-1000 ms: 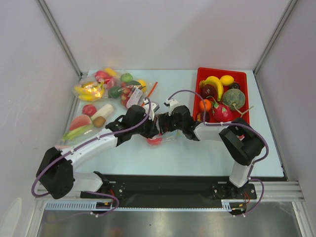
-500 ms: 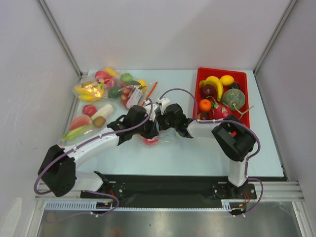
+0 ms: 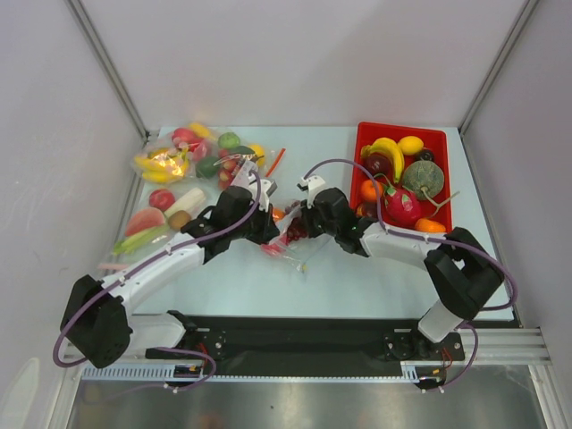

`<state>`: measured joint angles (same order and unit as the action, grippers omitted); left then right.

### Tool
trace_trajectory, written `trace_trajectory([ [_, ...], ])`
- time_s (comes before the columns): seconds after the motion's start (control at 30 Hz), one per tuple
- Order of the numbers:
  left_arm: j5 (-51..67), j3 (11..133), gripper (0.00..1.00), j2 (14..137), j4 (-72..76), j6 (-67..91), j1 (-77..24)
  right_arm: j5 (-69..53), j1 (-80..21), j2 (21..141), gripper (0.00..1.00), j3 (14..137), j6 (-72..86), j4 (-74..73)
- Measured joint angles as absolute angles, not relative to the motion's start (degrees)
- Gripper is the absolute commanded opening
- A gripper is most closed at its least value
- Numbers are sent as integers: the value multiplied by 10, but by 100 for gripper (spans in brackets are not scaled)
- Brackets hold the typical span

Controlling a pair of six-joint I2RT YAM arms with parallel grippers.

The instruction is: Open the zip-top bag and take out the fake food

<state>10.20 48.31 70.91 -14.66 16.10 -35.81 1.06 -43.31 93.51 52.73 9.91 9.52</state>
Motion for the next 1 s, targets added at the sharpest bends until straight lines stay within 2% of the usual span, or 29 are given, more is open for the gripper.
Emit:
trace_trajectory([
  [0.53, 112, 503, 0, 748, -140, 167, -358, -45, -442, 804, 0, 538, 110, -87],
  [1.0, 123, 508, 0, 760, -122, 167, -358, -148, -406, 725, 0, 538, 190, -75],
])
